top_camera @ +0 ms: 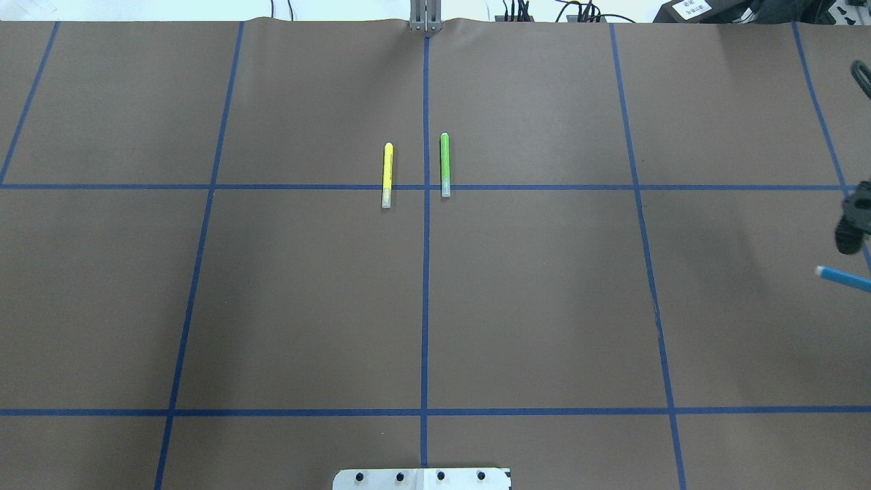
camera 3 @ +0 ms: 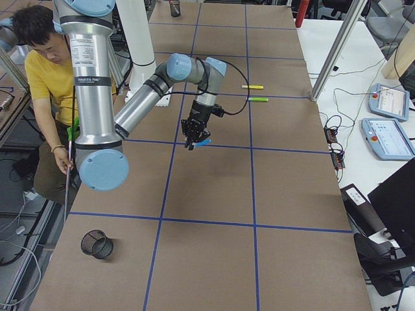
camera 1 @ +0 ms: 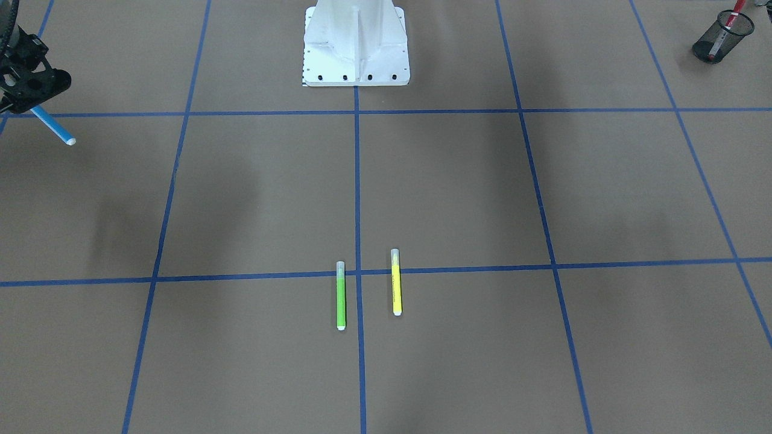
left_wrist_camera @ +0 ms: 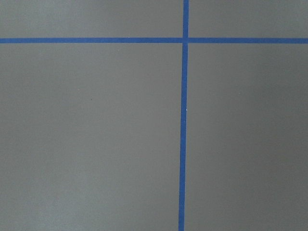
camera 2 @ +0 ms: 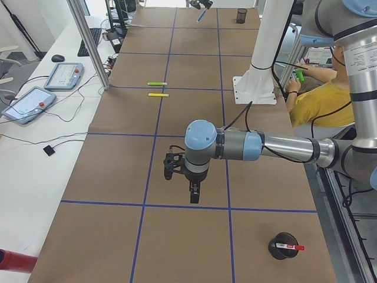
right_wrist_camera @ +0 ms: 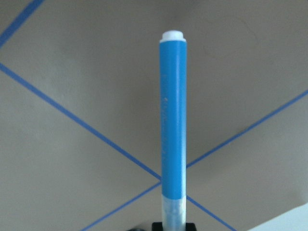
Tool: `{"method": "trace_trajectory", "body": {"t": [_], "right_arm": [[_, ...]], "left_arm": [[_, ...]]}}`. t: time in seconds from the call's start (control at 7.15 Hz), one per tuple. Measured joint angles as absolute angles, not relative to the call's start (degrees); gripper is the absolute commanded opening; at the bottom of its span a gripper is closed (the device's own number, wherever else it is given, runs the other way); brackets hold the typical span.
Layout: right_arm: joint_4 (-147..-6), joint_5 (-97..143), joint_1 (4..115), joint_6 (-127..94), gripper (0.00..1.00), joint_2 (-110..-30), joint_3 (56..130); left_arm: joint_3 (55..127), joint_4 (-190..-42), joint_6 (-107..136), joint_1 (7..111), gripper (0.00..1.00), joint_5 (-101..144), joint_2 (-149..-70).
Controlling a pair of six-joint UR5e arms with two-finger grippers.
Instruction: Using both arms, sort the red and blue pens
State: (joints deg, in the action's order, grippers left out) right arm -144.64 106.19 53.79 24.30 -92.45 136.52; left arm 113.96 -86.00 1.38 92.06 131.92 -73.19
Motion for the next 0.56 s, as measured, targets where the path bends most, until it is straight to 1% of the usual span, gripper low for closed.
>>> {"method": "trace_trajectory", "body": {"t": [0.28, 0.56], "right_arm": [[-144.4, 101.8, 54.3, 30.7, 0.0, -104.3, 140.1], [-142.5, 98.6, 54.4, 32.7, 0.0, -112.9, 141.2]], "left_arm": [[114.1, -86.1, 1.3, 92.0, 1.0, 131.9, -73.1], [114.1, -86.1, 0.2, 91.9, 1.0, 132.2, -73.0]]}}
